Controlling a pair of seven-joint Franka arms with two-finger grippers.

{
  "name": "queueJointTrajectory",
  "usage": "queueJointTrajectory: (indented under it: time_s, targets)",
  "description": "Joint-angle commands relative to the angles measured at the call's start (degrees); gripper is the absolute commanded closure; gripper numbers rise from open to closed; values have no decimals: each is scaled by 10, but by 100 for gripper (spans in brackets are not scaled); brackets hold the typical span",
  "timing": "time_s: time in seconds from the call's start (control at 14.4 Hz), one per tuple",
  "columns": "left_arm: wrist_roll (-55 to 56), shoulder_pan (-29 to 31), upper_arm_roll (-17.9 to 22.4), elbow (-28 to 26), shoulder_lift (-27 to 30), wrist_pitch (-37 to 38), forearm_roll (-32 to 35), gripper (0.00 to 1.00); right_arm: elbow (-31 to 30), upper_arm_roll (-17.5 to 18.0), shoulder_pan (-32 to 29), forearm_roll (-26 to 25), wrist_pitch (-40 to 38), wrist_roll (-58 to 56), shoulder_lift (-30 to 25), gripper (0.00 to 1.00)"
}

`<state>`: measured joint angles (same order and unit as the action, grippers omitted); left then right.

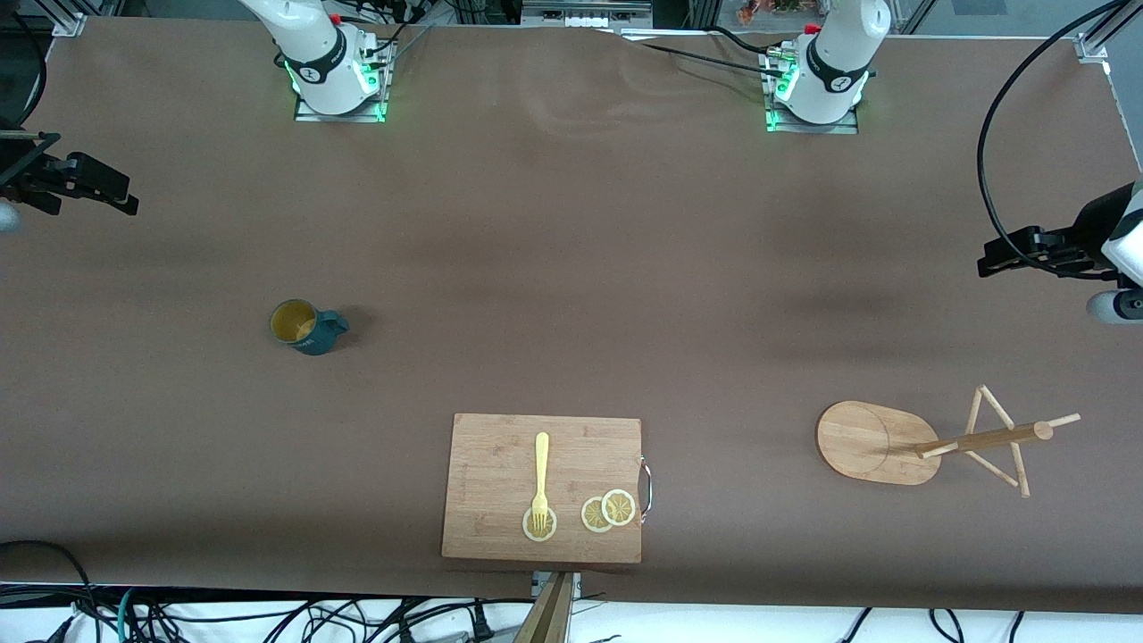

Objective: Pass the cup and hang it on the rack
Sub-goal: 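Reach the right gripper down to the teal mug rim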

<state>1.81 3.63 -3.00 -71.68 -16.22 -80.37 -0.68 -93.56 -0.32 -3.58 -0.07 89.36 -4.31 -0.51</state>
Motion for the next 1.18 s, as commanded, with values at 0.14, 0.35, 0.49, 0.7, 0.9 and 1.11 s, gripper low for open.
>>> queueJointTrajectory:
  time_s: [0.14, 0.35, 0.49, 0.7, 0.9, 1.11]
  targets:
    - [-15, -2, 3, 30, -15, 7, 7, 0, 12, 1, -3, 9, -10, 6, 3, 0]
    - [-16, -2, 3, 30, -21, 7, 6, 0, 12, 1, -2, 9, -10, 5, 2, 0]
    - [-15, -4, 2, 29, -22, 7, 6, 0, 12, 1, -3, 9, -10, 7, 2, 0]
    - [-16, -4, 1, 29, -22, 7, 6, 0, 12, 1, -3, 9, -10, 7, 2, 0]
    - [-16, -4, 1, 29, -22, 7, 6, 0, 12, 1, -1, 8, -11, -1, 9, 0]
    - [-15, -5, 0, 29, -23, 7, 6, 0, 9, 1, -2, 9, -11, -3, 20, 0]
